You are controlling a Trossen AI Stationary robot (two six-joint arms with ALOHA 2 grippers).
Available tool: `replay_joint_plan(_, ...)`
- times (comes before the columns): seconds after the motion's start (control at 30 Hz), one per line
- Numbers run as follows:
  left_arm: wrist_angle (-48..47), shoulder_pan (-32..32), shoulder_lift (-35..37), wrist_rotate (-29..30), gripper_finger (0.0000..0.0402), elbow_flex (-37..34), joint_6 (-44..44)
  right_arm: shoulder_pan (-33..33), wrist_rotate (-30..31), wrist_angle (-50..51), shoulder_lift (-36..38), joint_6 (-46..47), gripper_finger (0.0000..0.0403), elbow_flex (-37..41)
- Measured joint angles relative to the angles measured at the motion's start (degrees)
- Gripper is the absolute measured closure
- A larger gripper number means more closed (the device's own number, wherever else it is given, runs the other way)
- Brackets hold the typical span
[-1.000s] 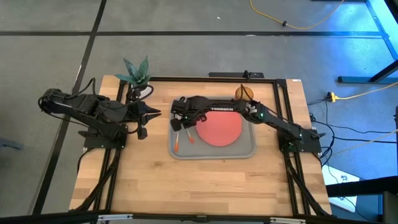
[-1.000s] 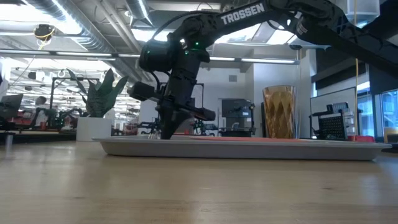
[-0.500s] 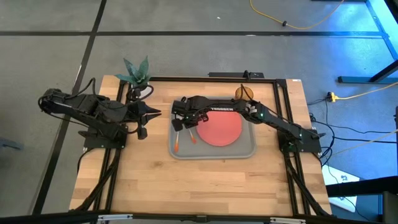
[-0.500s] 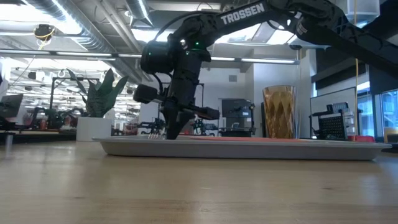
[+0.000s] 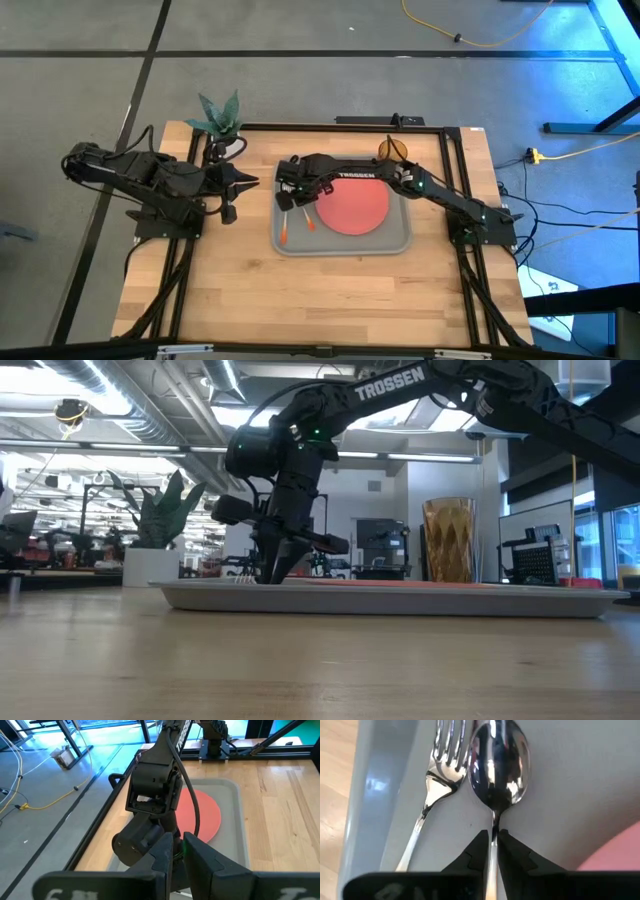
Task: Pick and place plate/cup/fork/spoon on tray
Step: Put the orange spoon on the right side of the orange fork on the gray serving tray
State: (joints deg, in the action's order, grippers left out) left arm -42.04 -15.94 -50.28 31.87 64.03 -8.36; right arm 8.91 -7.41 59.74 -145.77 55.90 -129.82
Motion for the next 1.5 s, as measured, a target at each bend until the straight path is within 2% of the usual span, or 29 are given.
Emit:
replay_joint_plan(0.33, 0.0, 0.0, 0.0, 0.0, 0.0363, 0.0, 0.0, 0.1, 3.9, 5.6, 1.6, -4.2, 0.0361, -0.8)
replay_joint_plan(0.53, -0.9, 0.0, 0.0, 0.0, 0.0363, 0.0, 0.0, -1.5, 3.5, 5.4, 1.6, -7.7, 0.0396, -0.5)
replay_joint_plan(1.0, -2.6, 0.1, 0.0, 0.0, 0.0363, 0.0, 0.0, -6.2, 1.3, 11.7, 1.6, -9.8, 0.0401, -0.2)
replay_joint_plan(1.5, -2.5, 0.1, 0.0, 0.0, 0.0363, 0.0, 0.0, -7.6, 3.6, 13.5, 1.0, -11.5, 0.0402, -0.1)
